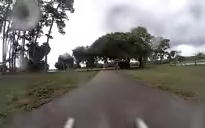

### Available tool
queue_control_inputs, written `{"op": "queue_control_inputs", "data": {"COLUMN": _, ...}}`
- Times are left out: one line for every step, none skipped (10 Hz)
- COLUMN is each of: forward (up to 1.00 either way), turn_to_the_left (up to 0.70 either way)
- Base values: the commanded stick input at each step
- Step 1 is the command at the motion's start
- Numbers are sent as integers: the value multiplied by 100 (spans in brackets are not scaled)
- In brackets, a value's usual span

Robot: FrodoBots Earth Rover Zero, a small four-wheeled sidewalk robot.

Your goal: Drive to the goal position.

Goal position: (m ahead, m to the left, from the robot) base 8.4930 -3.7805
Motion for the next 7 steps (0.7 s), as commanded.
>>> {"op": "queue_control_inputs", "data": {"forward": 100, "turn_to_the_left": 0}}
{"op": "queue_control_inputs", "data": {"forward": 100, "turn_to_the_left": 0}}
{"op": "queue_control_inputs", "data": {"forward": 100, "turn_to_the_left": 0}}
{"op": "queue_control_inputs", "data": {"forward": 100, "turn_to_the_left": 0}}
{"op": "queue_control_inputs", "data": {"forward": 100, "turn_to_the_left": -3}}
{"op": "queue_control_inputs", "data": {"forward": 100, "turn_to_the_left": -38}}
{"op": "queue_control_inputs", "data": {"forward": 100, "turn_to_the_left": -25}}
